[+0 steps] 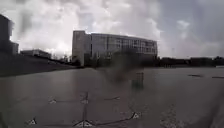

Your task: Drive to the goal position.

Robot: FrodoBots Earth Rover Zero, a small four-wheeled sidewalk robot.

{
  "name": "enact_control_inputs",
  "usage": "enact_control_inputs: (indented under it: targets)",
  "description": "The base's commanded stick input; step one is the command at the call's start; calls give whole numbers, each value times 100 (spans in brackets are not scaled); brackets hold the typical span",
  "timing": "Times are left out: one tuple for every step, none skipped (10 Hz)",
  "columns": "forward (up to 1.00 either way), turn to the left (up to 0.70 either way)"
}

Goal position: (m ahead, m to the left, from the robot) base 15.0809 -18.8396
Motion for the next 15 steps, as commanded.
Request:
enact_control_inputs:
  targets:
    - [70, -34]
    - [70, -34]
    - [70, -34]
    - [70, -34]
    - [70, -34]
    - [70, -34]
    - [70, -34]
    - [70, -34]
    - [70, -34]
    - [70, -34]
    - [70, -34]
    - [70, -34]
    - [70, -34]
    - [70, -31]
    - [70, -14]
